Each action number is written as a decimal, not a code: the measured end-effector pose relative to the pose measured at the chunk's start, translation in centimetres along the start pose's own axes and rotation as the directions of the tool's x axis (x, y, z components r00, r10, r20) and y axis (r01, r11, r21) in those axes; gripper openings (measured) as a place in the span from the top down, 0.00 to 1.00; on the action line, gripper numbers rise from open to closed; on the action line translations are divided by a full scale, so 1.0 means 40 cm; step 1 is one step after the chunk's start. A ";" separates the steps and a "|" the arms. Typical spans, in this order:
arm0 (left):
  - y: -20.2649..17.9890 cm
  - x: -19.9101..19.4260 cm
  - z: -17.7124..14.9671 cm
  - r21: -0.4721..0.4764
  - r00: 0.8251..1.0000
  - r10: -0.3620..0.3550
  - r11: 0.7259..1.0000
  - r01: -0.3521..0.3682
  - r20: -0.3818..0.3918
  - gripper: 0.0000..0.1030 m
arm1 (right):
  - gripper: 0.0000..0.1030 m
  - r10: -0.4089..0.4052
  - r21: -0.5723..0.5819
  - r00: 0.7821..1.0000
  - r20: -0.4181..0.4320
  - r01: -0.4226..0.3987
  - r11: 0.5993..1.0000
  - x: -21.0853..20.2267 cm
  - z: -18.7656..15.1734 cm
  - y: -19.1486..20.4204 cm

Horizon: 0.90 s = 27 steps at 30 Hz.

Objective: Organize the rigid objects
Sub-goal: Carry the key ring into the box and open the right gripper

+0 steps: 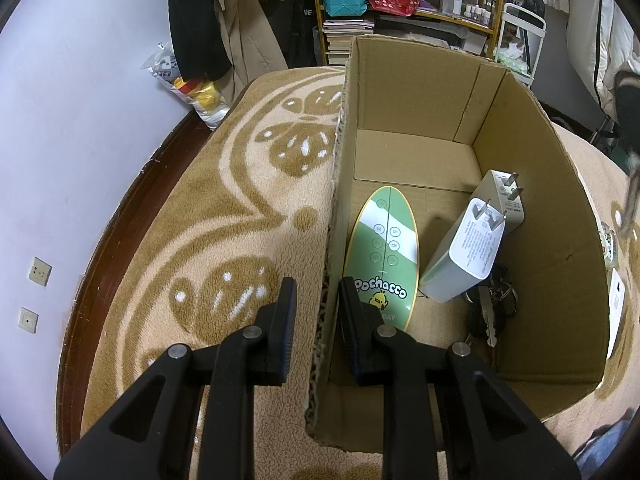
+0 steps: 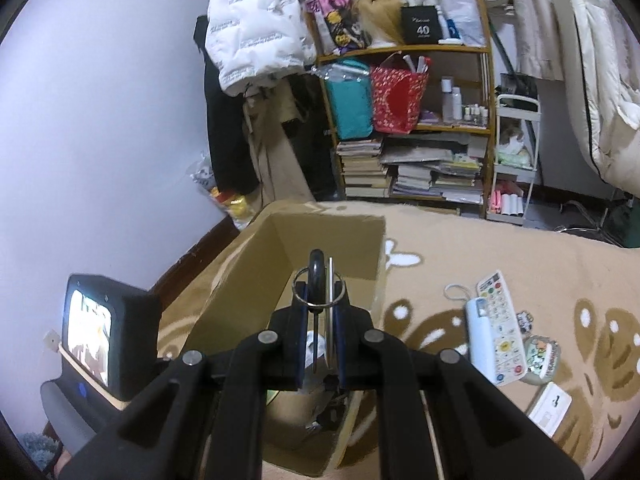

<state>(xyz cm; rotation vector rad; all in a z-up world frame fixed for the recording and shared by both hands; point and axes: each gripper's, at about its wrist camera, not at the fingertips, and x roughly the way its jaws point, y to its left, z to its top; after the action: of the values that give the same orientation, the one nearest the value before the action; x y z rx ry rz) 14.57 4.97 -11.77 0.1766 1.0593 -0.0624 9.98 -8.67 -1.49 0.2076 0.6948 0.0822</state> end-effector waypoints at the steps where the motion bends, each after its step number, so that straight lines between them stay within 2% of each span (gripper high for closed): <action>1: 0.000 -0.001 0.000 0.000 1.000 -0.001 1.000 0.001 0.000 0.79 | 0.88 0.004 0.001 1.000 -0.010 -0.004 1.000 0.008 -0.004 0.002; 11: 0.000 -0.001 0.000 0.000 1.000 0.000 1.000 0.000 0.000 0.79 | 0.87 -0.007 0.008 0.998 -0.063 0.008 1.000 0.043 -0.028 -0.011; 20: 0.001 -0.001 0.000 0.000 1.000 0.000 1.000 0.000 0.001 0.79 | 0.86 -0.016 0.014 0.998 -0.063 0.016 1.000 0.043 -0.024 -0.021; 22: 0.000 -0.003 0.000 0.001 1.000 0.000 1.000 0.000 0.001 0.79 | 0.83 -0.023 0.014 0.998 -0.059 0.024 1.000 0.042 -0.023 -0.022; 24: 0.000 -0.003 0.000 0.001 1.000 0.000 1.000 0.000 0.001 0.79 | 0.69 -0.024 0.020 0.998 -0.052 0.025 0.999 0.036 -0.021 -0.026; 27: 0.001 -0.003 0.000 0.000 1.000 -0.005 1.000 0.005 0.002 0.79 | 0.63 -0.020 0.026 0.999 -0.037 0.021 0.999 0.025 -0.015 -0.030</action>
<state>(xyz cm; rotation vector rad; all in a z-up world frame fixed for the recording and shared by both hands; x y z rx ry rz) 14.51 4.98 -11.66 0.1735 1.0580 -0.0668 10.37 -9.60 -2.83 0.2246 0.7349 0.0578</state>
